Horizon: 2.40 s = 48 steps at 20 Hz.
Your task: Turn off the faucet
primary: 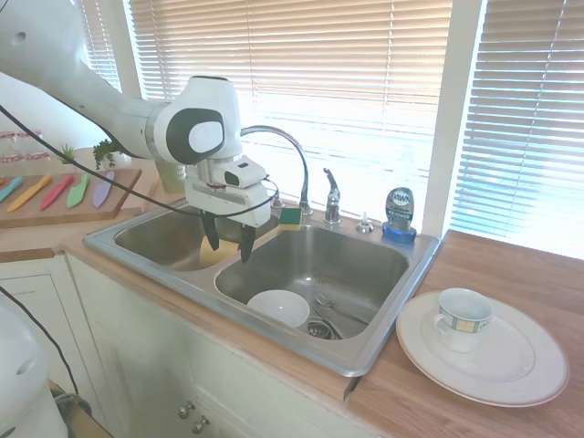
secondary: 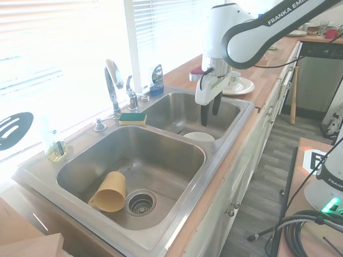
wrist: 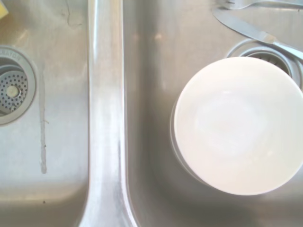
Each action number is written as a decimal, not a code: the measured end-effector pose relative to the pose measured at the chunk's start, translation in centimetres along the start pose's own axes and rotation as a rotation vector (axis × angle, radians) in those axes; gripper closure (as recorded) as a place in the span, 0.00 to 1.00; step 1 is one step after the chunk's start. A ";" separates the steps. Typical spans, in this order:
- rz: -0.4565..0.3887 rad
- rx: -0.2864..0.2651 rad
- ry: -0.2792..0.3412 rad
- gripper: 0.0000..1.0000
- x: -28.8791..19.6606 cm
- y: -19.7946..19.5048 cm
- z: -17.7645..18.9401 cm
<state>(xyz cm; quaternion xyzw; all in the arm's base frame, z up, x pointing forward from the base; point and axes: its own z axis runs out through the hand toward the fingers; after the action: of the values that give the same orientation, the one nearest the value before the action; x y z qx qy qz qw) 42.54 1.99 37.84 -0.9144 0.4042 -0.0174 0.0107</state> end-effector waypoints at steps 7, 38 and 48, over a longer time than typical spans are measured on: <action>-0.019 -0.022 0.024 1.00 0.3 0.3 0.0; -0.027 0.024 0.159 1.00 2.5 -4.5 -1.6; -0.020 0.235 0.403 1.00 8.9 -11.7 -3.4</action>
<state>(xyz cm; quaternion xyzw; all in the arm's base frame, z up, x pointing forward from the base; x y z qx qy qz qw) 57.01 3.26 41.83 -0.8889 0.3841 -0.2470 0.0362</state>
